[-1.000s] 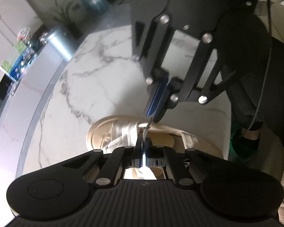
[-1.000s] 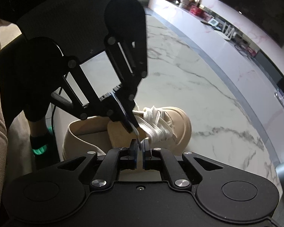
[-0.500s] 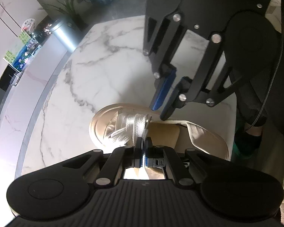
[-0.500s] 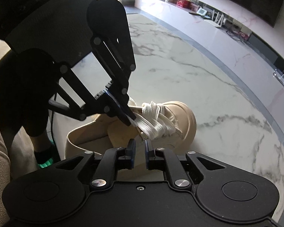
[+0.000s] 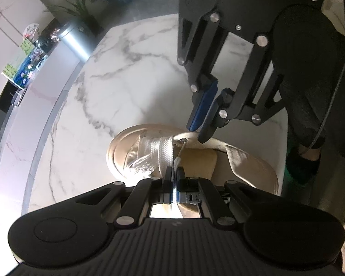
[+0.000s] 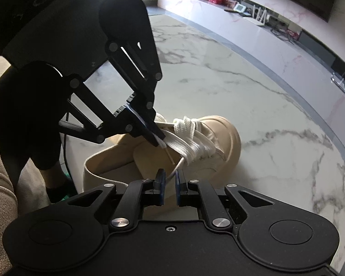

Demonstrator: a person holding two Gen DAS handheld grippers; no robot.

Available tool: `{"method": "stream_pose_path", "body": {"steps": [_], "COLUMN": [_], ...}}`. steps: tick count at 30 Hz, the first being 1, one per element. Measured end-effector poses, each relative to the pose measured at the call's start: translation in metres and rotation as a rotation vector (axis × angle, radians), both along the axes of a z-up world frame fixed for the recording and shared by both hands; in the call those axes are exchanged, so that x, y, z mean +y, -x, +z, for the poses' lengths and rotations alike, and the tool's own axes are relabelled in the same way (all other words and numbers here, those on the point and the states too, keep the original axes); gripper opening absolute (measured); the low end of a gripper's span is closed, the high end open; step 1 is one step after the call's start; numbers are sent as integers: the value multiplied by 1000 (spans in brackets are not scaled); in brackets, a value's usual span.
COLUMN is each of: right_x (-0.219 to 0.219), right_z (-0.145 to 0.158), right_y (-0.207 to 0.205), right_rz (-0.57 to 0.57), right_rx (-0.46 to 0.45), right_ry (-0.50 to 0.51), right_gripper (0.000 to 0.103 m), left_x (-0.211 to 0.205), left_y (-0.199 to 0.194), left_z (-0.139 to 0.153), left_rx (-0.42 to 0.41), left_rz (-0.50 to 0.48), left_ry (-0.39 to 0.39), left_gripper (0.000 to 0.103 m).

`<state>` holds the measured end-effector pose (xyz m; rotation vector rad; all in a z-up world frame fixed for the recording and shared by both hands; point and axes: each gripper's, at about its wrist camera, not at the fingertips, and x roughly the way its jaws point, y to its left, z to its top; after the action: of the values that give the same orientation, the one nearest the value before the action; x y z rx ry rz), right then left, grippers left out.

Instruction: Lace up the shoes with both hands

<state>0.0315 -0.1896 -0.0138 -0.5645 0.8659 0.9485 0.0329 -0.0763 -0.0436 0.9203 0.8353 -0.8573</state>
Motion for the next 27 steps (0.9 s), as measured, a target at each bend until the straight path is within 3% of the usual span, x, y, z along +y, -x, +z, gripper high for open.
{"method": "stream_pose_path", "body": {"steps": [12,27], "right_x": [0,-8], "right_z": [1,6], "right_y": [0,1], "right_rz": [11,19], "right_rx": [-2,-42], "right_ry": [-1,16], "right_gripper": [7,7], "left_x": [-4,-15], "left_y": [-1,0], "left_z": [-2,-6], "left_rx": [5,-9], "left_rz": [28,-10], "left_ry": [4,21], "left_gripper": [2,3]}}
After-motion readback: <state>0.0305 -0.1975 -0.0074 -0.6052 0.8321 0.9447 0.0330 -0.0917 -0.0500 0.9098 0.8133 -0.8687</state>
